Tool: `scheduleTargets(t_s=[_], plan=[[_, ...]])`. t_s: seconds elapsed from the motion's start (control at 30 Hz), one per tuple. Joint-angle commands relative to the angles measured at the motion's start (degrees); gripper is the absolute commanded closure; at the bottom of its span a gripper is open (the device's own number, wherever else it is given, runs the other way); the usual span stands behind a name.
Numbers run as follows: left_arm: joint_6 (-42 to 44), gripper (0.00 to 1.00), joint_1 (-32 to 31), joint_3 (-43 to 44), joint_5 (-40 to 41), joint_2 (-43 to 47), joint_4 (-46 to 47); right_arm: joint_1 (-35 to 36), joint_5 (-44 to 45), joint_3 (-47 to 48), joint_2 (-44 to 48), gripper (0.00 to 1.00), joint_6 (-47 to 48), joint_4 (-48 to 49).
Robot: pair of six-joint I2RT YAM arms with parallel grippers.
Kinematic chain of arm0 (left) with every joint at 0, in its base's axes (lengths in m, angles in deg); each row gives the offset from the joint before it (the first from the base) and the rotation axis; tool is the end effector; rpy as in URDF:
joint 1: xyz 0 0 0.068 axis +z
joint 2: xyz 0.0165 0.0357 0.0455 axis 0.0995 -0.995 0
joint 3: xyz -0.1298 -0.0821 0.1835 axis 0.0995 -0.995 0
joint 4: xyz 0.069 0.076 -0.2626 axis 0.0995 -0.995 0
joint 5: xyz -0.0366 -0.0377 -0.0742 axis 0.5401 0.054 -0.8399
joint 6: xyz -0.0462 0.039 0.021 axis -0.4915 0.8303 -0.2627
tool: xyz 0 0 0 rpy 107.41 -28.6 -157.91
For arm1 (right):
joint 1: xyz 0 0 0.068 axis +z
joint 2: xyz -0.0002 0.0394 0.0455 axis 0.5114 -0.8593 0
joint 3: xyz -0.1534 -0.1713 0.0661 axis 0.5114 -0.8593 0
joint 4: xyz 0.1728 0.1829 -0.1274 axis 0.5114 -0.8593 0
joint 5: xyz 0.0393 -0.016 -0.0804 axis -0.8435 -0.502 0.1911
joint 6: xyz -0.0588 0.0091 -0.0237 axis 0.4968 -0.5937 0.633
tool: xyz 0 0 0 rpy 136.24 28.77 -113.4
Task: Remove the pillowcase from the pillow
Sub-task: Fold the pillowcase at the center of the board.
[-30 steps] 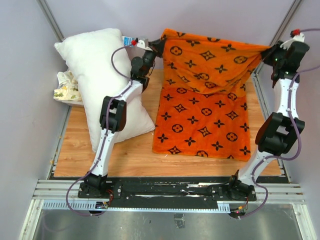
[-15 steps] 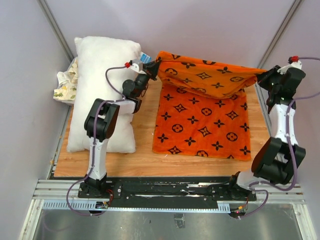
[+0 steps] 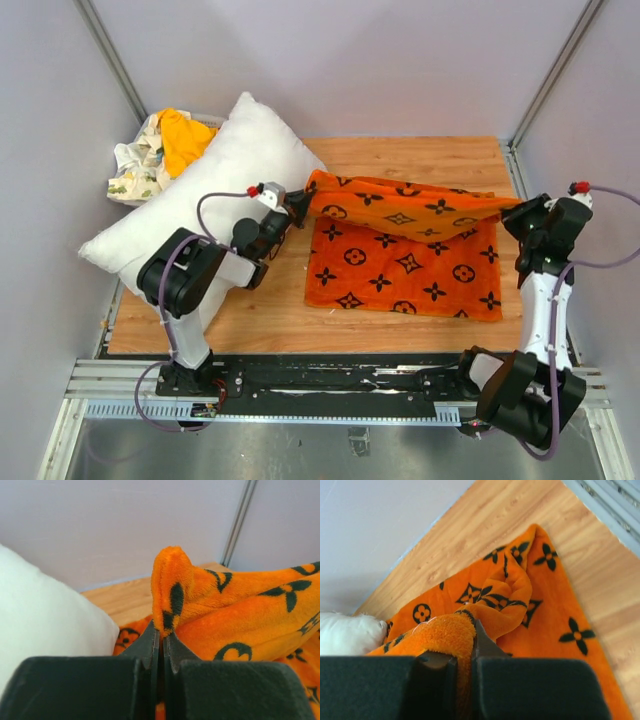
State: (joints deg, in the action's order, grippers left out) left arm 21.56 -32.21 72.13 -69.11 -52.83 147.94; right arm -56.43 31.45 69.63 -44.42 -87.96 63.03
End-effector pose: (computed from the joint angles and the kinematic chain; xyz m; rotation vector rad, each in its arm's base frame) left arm 0.3169 -0.1657 0.1535 0.3102 1.2082 -0.6277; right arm 0.2780 -0.1161 0.2753 0.7060 1.6564 0.4067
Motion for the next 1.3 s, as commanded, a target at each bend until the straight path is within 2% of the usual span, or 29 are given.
scheduleTargets(t_s=[0.0,0.1,0.2,0.3,0.4,0.63,0.67,0.77,0.8,0.83,0.87,0.9,0.93,0.97,1.1,1.17,1.2,1.27], plan=[[6.3,1.0,-2.3,-7.7,6.4,6.3,14.3,-1.8,4.9,-3.4,6.4,0.99,-4.5,-4.3],[8.9,1.0,-4.6,-12.9,8.3,10.0,14.4,-1.8,5.8,-4.9,10.3,0.98,-4.3,-8.6],[9.1,1.0,-6.1,-17.5,9.2,13.8,14.2,-1.7,8.9,-3.2,12.5,0.9,-5.7,-17.8],[9.1,1.0,-8.1,-22.6,9.5,17.6,14.2,-1.8,10.2,-1.7,12.5,0.92,-6.3,-24.3],[9.4,1.0,-9.9,-26.3,12.5,20.3,14.0,-1.7,11.2,-2.0,12.7,0.99,-7.9,-28.2],[8.2,0.99,-12.4,-33.0,16.3,21.8,14.0,-1.8,12.2,-5.8,14.0,0.97,-13.0,-32.1],[8.0,0.95,-13.0,-33.8,16.9,22.0,14.0,-1.8,12.6,-6.2,14.1,0.95,-13.7,-32.5],[8.7,0.71,-15.7,-35.7,20.0,23.0,14.2,-1.8,14.5,-6.9,15.0,0.95,-15.5,-34.3],[9.5,0.69,-16.9,-36.1,21.1,23.5,14.2,-1.8,15.4,-7.1,15.7,0.92,-16.1,-34.9],[10.0,0.68,-18.2,-36.4,22.3,24.0,14.3,-1.8,16.5,-7.1,16.3,0.87,-16.7,-35.4],[10.9,0.61,-19.4,-36.7,23.2,24.7,14.4,-1.8,17.5,-7.1,17.2,0.7,-17.3,-35.9],[12.1,0.41,-21.1,-36.9,23.9,25.3,14.4,-1.8,18.4,-6.9,18.1,0.4,-17.7,-36.0],[13.6,0.15,-22.4,-37.0,24.2,26.3,14.4,-1.8,19.7,-6.2,19.1,0.12,-18.1,-36.5],[15.2,0.03,-23.4,-37.0,23.9,27.6,14.4,-1.8,21.1,-5.4,20.1,0.0,-18.3,-36.7],[16.7,0.01,-24.1,-36.3,24.1,35.9,13.8,-1.8,26.7,0.1,22.6,0.02,-15.7,-37.7],[18.1,0.01,-24.1,-33.5,24.5,40.8,9.0,-1.8,28.3,2.9,22.4,0.01,-14.4,-38.3],[18.5,0.01,-24.1,-30.6,24.7,43.0,2.8,-1.8,28.5,4.4,21.9,0.01,-13.6,-38.2],[18.7,0.01,-24.1,-21.1,25.4,44.8,-19.5,-1.6,28.3,6.5,20.3,0.02,-12.4,-38.6]])
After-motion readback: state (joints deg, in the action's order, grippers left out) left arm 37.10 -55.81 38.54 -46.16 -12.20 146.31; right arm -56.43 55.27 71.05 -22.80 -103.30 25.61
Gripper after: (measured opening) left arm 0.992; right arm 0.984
